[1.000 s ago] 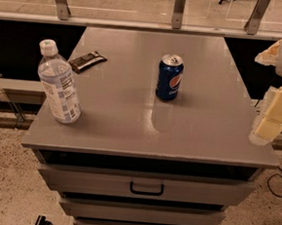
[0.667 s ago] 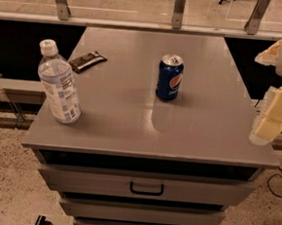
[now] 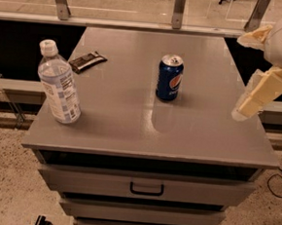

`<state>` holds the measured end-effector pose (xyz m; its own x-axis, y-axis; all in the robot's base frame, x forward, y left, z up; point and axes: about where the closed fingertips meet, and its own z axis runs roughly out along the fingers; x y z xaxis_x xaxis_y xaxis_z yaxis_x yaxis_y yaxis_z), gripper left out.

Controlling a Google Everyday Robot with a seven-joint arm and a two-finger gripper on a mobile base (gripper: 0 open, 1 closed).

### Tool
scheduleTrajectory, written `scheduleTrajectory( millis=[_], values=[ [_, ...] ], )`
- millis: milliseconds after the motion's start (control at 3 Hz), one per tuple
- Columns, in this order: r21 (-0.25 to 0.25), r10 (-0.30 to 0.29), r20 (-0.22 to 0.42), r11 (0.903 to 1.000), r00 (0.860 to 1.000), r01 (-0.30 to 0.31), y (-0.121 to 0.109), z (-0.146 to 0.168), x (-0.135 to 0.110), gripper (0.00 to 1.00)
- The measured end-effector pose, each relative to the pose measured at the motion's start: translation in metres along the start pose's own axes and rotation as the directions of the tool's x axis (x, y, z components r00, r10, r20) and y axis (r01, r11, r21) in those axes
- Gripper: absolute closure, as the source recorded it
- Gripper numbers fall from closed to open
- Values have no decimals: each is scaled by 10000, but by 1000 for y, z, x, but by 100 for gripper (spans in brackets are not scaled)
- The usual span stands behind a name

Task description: Knock pepsi can over

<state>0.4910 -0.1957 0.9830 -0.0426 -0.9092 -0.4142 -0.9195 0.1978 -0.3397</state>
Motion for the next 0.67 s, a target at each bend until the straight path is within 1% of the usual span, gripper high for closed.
scheduleTrajectory(
  millis=[333,667],
  values=[
    [-127,-703,453,9974,9965,709,-7,23,-40,0],
    [-240,-939,444,9952,9946,950,-9,32,-57,0]
  ],
)
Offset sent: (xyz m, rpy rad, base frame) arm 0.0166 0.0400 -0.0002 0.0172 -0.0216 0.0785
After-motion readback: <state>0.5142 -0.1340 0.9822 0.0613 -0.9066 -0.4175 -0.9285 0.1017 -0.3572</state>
